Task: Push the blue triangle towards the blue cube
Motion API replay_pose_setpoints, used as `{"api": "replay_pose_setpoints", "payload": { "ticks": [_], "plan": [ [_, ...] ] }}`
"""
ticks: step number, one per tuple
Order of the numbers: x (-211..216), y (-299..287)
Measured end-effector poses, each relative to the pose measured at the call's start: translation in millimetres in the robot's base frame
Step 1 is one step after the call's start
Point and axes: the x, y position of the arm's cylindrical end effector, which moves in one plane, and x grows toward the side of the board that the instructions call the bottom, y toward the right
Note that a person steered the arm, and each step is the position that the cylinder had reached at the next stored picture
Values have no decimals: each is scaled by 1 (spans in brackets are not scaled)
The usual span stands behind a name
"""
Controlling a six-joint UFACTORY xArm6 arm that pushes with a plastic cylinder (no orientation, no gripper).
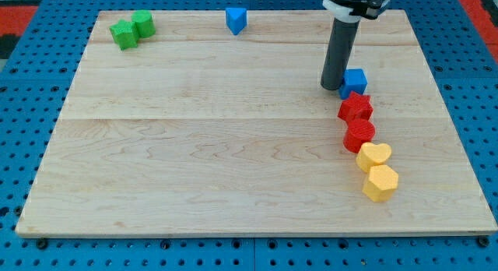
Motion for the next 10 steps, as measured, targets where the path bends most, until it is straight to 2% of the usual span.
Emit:
{"api": "replay_pose_setpoints", "payload": {
  "ticks": [1,3,4,5,6,10],
  "plan": [
    [-13,-3],
    [-19,-163],
    [-68,-234],
    [-124,-263],
    [-145,-257],
    [-164,-129]
  ]
}}
